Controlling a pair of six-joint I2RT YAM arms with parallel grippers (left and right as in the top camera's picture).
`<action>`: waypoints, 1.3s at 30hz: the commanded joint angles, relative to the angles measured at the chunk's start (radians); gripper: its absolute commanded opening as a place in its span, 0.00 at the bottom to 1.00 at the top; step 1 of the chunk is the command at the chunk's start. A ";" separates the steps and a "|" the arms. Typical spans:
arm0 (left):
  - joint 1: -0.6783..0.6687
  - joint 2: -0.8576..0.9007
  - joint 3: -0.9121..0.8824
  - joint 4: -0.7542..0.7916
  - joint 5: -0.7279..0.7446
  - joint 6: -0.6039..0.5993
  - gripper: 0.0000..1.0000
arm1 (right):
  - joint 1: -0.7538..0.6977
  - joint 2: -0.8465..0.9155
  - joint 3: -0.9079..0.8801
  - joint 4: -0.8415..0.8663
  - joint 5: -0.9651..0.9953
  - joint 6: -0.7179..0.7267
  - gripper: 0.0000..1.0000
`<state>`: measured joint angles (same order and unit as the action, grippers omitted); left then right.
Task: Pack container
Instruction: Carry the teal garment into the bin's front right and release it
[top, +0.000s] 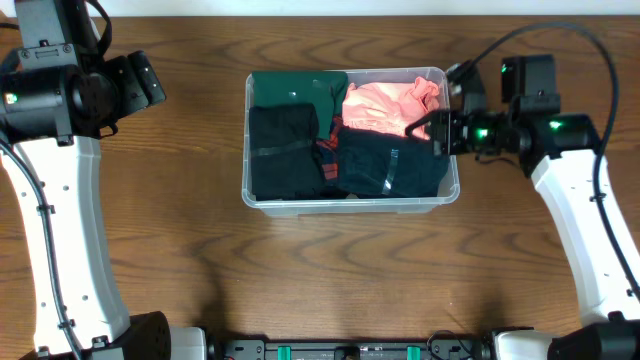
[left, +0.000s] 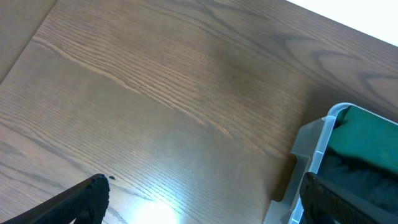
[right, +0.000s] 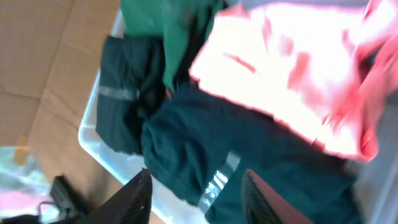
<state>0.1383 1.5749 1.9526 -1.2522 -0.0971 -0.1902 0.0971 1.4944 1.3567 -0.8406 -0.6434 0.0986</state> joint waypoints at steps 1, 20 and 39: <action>0.003 0.006 -0.006 -0.001 -0.012 0.002 0.98 | 0.014 -0.002 0.111 -0.028 0.078 -0.076 0.36; 0.003 0.006 -0.006 -0.001 -0.012 0.002 0.98 | 0.373 0.317 0.128 -0.076 0.428 -0.069 0.01; 0.003 0.006 -0.006 -0.001 -0.012 0.002 0.98 | 0.369 0.260 0.238 -0.105 0.433 -0.059 0.34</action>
<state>0.1383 1.5749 1.9526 -1.2526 -0.0975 -0.1902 0.4755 1.8584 1.5280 -0.9379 -0.2359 0.0395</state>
